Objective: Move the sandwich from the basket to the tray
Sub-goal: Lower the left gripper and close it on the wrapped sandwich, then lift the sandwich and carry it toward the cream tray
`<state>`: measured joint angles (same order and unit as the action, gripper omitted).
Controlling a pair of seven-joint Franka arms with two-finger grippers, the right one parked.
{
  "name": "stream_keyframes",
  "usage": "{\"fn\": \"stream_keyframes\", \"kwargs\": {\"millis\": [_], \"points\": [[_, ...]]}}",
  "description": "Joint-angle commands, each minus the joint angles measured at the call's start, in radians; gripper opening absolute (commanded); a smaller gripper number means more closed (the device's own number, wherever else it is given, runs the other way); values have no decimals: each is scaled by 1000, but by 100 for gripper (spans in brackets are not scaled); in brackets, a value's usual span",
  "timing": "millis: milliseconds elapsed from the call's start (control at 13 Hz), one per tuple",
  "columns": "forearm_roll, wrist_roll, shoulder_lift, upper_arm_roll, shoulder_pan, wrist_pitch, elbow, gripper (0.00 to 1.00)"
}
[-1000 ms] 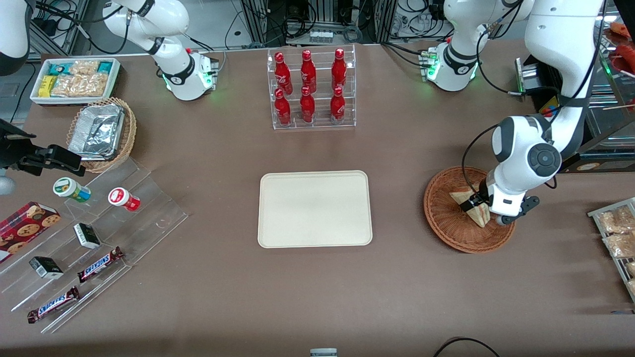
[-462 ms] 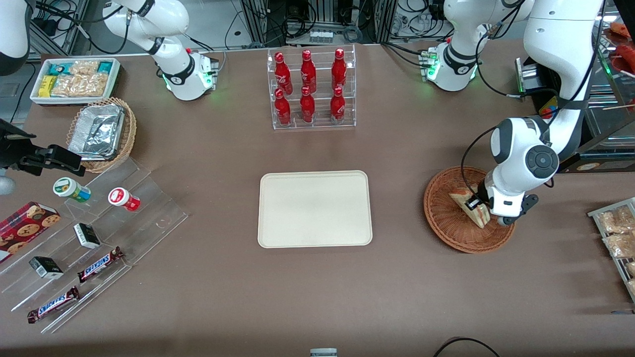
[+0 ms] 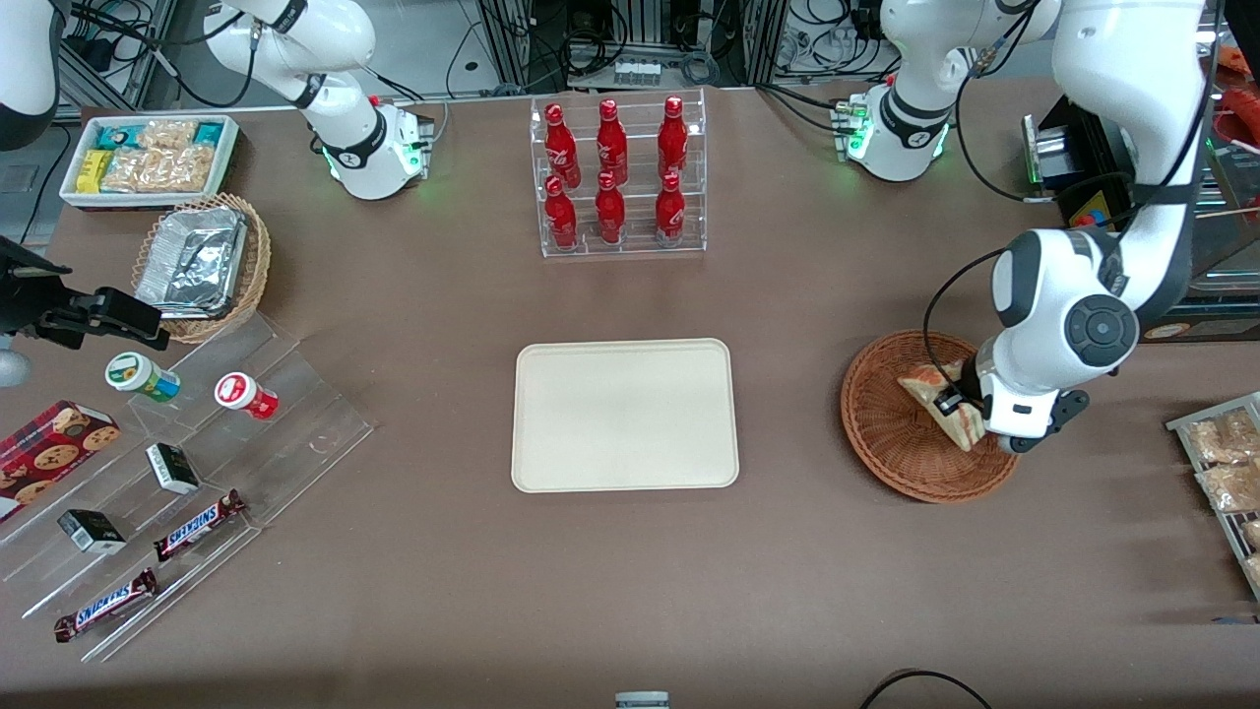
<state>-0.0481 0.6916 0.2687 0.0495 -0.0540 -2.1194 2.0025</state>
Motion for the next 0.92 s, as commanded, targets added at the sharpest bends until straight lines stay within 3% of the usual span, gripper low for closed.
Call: {"fn": "stream_keyframes", "kwargs": {"millis": [0, 846], "points": [[-32, -1, -28, 23, -47, 128, -91, 0], [-27, -81, 96, 41, -351, 127, -255, 0]]}}
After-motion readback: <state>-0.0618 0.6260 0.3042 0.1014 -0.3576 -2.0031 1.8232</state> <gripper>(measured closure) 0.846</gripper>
